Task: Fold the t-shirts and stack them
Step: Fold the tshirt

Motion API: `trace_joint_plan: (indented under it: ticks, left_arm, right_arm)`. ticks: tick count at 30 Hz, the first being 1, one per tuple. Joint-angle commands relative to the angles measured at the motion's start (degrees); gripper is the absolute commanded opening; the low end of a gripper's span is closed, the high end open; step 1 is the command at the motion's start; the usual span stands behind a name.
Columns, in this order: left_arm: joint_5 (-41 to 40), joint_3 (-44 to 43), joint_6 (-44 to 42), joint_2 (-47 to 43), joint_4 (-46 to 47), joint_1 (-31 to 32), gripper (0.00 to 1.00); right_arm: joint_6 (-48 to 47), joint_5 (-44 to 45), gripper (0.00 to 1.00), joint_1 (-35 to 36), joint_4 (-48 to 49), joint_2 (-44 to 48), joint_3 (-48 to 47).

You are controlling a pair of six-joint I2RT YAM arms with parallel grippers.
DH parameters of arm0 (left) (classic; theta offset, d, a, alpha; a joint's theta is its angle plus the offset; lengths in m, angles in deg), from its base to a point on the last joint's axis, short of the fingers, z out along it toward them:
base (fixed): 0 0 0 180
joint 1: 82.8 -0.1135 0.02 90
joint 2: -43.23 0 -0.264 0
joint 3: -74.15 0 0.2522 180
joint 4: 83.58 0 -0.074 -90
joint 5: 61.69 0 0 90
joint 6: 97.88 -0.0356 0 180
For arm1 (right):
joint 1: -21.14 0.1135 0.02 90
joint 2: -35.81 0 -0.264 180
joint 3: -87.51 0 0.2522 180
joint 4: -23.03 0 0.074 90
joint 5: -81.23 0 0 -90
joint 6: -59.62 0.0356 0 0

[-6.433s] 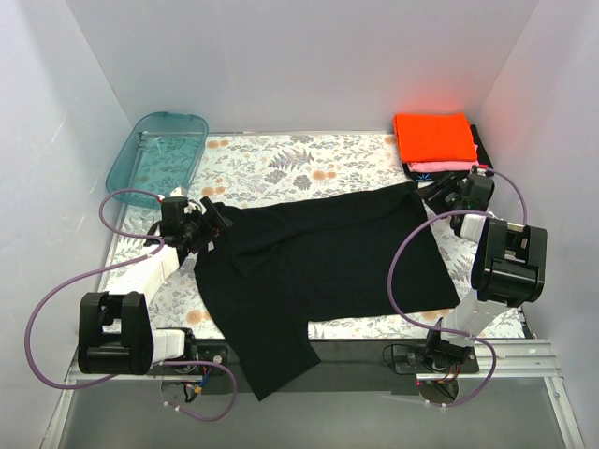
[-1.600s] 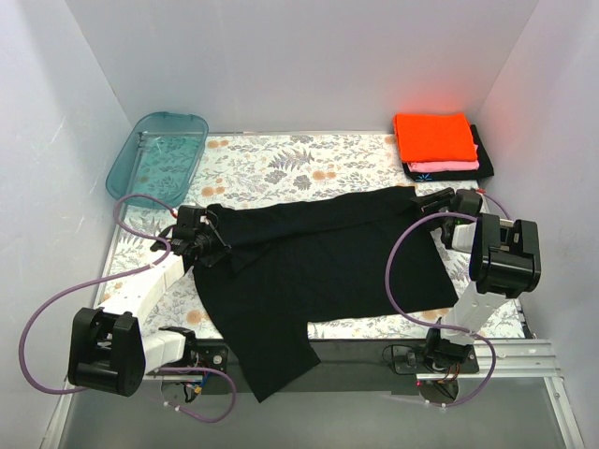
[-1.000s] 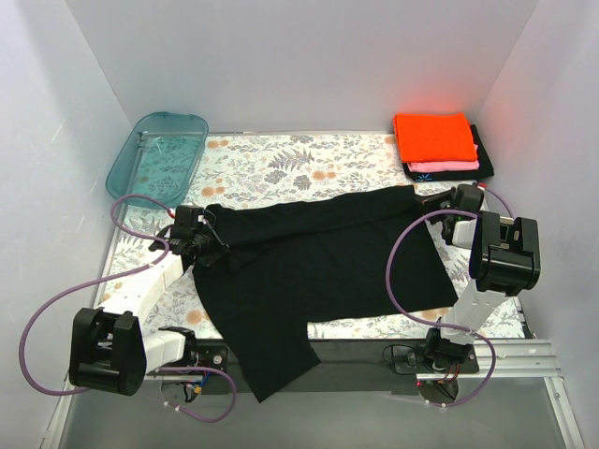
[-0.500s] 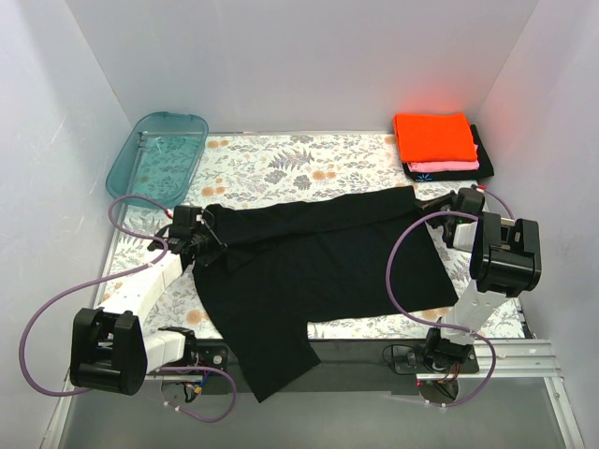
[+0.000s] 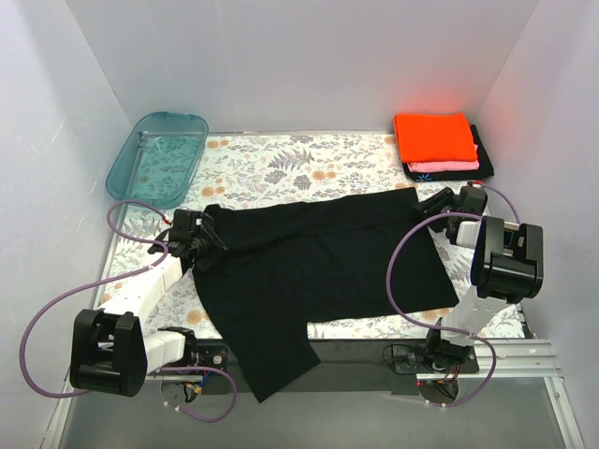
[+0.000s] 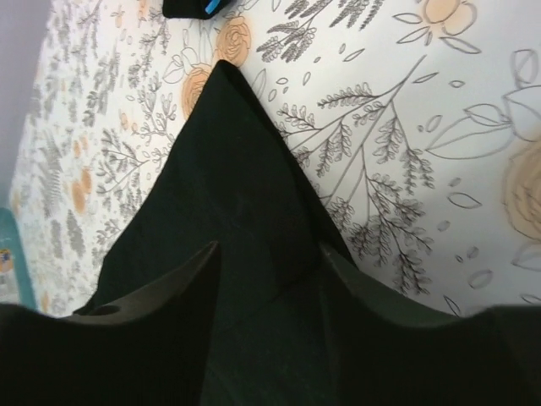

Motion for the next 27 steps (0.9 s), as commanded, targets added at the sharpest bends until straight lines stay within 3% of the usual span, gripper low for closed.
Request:
trace_joint_plan:
  ticks: [1, 5, 8, 13, 21, 27]
  left_arm:
    - [-4.11, -2.36, 0.67, -3.19, -0.67, -0.58, 0.45]
    - [-6.14, -5.09, -0.82, -2.93, -0.41, -1.37, 0.64]
    - [-6.94, -7.29, -3.19, -0.39, 1.95, -2.42, 0.69]
    - [-7.11, -10.98, -4.25, 7.77, 6.70, -3.48, 0.70]
    - [-6.76, -19.33, -5.40, 22.27, 12.77, -4.62, 0.57]
    - [-6.33, -25.04, -3.99, 28.52, 14.09, -5.15, 0.55]
  right_arm:
    - [-8.97, 3.43, 0.59, -0.36, -10.30, 4.35, -3.47]
    - [-13.46, 6.78, 0.63, -0.10, -15.86, 8.92, -5.68]
    - [-16.01, 8.80, 0.63, 0.42, -18.50, 10.42, -7.87]
    - [-19.35, 5.22, 0.62, 2.01, -18.34, 9.11, -11.12]
    - [-20.59, 1.86, 0.60, 6.75, -16.93, 0.77, -16.92]
    - [-20.58, 2.21, 0.59, 6.93, -15.96, -3.90, -18.34]
